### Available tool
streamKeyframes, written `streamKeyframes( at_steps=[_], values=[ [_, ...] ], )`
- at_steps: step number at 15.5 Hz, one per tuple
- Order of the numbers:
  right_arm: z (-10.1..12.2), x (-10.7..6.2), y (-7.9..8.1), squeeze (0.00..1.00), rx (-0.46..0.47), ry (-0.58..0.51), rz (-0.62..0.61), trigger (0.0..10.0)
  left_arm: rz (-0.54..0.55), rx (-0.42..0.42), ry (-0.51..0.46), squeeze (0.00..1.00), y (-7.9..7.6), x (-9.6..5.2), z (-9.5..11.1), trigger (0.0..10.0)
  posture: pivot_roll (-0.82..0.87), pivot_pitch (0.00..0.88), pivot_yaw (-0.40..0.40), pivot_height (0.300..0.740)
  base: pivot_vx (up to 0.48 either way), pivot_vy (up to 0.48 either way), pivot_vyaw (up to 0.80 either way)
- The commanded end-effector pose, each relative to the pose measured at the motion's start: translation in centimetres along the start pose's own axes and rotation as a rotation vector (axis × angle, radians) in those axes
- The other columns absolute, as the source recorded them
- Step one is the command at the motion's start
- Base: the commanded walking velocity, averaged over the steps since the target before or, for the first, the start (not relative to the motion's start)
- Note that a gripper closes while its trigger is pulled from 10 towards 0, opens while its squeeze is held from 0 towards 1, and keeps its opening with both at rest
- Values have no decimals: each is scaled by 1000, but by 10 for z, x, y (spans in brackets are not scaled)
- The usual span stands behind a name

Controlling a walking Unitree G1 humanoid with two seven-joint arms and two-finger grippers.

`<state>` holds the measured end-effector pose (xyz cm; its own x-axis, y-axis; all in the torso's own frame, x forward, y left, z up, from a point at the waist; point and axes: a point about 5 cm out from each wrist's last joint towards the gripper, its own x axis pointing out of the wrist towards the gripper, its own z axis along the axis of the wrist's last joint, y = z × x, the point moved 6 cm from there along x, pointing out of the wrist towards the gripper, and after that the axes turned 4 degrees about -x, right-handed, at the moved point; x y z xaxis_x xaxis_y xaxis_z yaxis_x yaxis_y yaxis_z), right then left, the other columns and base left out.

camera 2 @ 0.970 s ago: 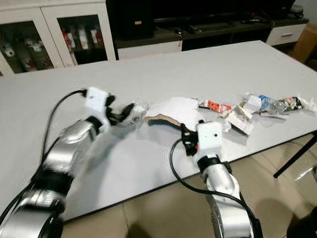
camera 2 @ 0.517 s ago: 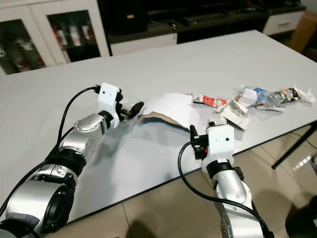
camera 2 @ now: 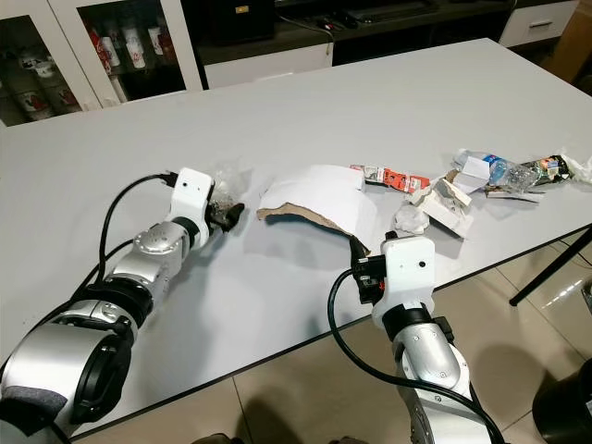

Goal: Picking trash to rubbish bin

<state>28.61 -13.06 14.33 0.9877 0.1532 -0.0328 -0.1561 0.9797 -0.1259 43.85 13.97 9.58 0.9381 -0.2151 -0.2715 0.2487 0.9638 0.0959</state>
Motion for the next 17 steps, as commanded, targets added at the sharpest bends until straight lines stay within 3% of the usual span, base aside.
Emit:
streamKeyframes(
  at_steps=[1, 17],
  values=[
    [4, 1, -2, 0, 4, -5, -7, 10000, -9, -4, 3, 0, -1, 1, 0, 0, -154, 102, 28, 740, 0, 0, 0],
    [0, 6, 5, 0, 12, -3, -1, 10000, -58, -76, -44, 0, -4, -1, 4, 0, -127, 90, 35, 740, 0, 0, 0]
  ],
)
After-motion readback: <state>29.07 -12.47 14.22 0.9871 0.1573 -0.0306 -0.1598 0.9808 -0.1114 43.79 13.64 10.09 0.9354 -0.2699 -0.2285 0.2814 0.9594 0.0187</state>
